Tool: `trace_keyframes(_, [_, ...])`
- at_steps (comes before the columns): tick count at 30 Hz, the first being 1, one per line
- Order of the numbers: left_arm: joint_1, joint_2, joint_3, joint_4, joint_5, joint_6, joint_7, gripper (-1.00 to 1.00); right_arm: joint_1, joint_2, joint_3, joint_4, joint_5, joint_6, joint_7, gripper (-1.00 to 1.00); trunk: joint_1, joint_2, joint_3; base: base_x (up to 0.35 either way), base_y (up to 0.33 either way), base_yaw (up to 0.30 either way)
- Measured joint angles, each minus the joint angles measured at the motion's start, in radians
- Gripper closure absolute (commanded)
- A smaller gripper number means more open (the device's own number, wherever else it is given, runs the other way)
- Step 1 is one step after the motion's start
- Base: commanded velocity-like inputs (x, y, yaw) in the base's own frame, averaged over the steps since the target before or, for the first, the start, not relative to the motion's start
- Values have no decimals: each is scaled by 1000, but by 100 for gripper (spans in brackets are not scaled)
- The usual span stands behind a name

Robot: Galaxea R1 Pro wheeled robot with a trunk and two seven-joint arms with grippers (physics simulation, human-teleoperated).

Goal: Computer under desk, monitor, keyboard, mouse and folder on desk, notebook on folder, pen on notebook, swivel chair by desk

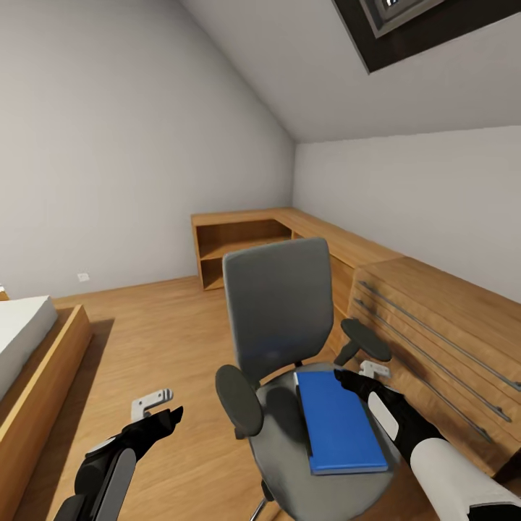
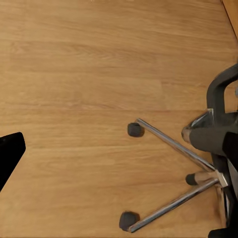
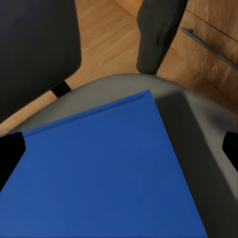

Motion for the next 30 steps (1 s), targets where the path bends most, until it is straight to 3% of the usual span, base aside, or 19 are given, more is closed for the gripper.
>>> trace_keyframes(15, [0, 1, 2, -3, 1, 0, -2, -100, 0, 0, 0, -1, 0, 0, 1, -100, 0, 0, 0, 20, 0, 0])
trace_keyframes(26, [0, 1, 8, -9, 4, 3, -1, -100, 0, 0, -1, -1, 0, 1, 1, -100, 0, 0, 0, 121, 0, 0])
trace_keyframes(30, [0, -1, 8, -17, 5, 4, 1, -100, 0, 0, -1, -1, 0, 1, 0, -100, 16, -28, -12, 6, 0, 0])
